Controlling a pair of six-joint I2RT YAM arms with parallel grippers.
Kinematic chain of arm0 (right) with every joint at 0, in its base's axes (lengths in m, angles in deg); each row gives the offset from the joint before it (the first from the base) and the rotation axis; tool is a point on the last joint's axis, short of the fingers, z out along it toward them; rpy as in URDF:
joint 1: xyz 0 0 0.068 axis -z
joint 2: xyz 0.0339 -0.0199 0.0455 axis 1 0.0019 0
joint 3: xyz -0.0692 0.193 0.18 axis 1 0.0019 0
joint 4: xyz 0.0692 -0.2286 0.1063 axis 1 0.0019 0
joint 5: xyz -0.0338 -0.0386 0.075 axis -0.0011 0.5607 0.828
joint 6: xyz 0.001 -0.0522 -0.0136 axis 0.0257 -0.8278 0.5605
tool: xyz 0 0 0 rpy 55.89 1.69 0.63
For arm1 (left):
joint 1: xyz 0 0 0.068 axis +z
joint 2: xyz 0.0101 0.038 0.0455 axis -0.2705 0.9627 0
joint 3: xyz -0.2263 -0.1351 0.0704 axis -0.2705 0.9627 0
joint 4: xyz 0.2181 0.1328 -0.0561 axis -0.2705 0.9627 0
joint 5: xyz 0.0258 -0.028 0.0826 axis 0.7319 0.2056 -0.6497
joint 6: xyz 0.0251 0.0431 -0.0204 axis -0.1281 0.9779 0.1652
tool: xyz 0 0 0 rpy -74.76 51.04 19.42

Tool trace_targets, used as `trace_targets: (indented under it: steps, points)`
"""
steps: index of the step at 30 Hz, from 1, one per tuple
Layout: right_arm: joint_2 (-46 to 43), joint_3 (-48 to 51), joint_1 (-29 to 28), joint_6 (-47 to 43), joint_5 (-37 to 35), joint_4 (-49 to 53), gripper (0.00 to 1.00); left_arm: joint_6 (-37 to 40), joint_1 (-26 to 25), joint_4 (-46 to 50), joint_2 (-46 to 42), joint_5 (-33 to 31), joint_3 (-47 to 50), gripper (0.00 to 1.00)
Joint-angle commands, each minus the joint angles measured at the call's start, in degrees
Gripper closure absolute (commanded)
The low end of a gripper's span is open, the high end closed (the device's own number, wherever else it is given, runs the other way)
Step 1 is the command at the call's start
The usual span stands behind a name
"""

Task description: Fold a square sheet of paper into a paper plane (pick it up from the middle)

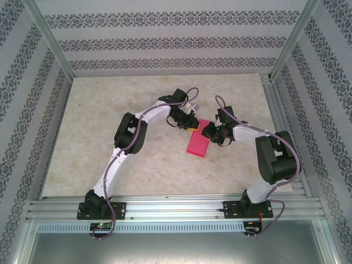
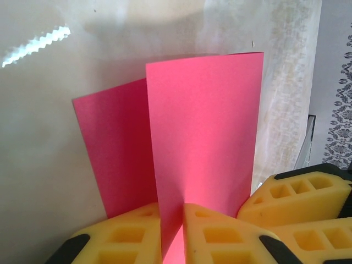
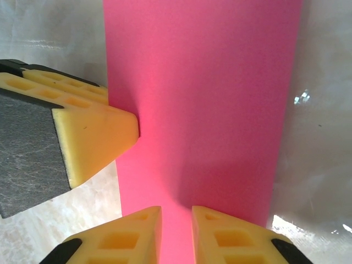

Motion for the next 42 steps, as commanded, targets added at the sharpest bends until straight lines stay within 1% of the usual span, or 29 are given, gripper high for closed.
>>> trace_targets:
  steps: [1, 5, 11, 17, 23, 31, 33, 35, 36, 38, 42]
  points:
    - [0.96, -1.67, -0.51, -1.43, -1.06, 1.54, 0.78, -0.93, 0.21, 0.46, -1.20, -1.63, 1.80, 0.81]
    - [-0.07, -1.68, -0.54, -1.53, -1.03, 1.74, 0.77, -1.26, 0.24, -0.10, -1.66, -1.38, 2.76, 0.82]
    - [-3.06, -1.93, -0.58, -0.45, 1.89, 0.67, 0.74, -1.94, 0.19, -0.90, -2.51, -1.51, 3.83, 0.82]
    - [-1.35, -1.11, -0.57, 0.44, 4.64, -2.08, 0.73, -2.17, 0.17, -1.77, -2.45, -2.11, 4.21, 0.82]
    - [0.29, -0.89, -0.62, 1.01, 3.60, -2.87, 0.73, -1.84, 0.18, -1.18, -3.18, -3.75, 4.42, 0.83]
    - [0.81, -1.50, -0.58, 0.12, 2.66, -1.47, 0.73, -1.74, 0.35, -1.61, -4.64, -5.13, 5.55, 0.84]
    - [0.68, -1.59, -0.58, 0.05, 2.65, -1.38, 0.73, -2.57, 0.37, -3.13, -5.24, -4.58, 6.48, 0.84]
    - [0.67, -1.65, -0.57, -0.03, 2.80, -1.42, 0.73, -3.20, 0.34, -4.26, -5.14, -2.66, 6.41, 0.84]
    - [0.70, -1.68, -0.60, -0.05, 2.74, -1.37, 0.73, -3.33, 0.36, -4.05, -5.00, -2.94, 6.14, 0.84]
    - [0.85, -1.67, -0.57, -0.04, 2.63, -1.46, 0.73, -3.05, 0.28, -4.20, -5.97, -5.68, 7.16, 0.84]
    - [1.94, -1.98, -0.59, -0.20, 2.55, -1.36, 0.73, -3.06, 0.36, -4.03, -5.47, -5.89, 7.00, 0.84]
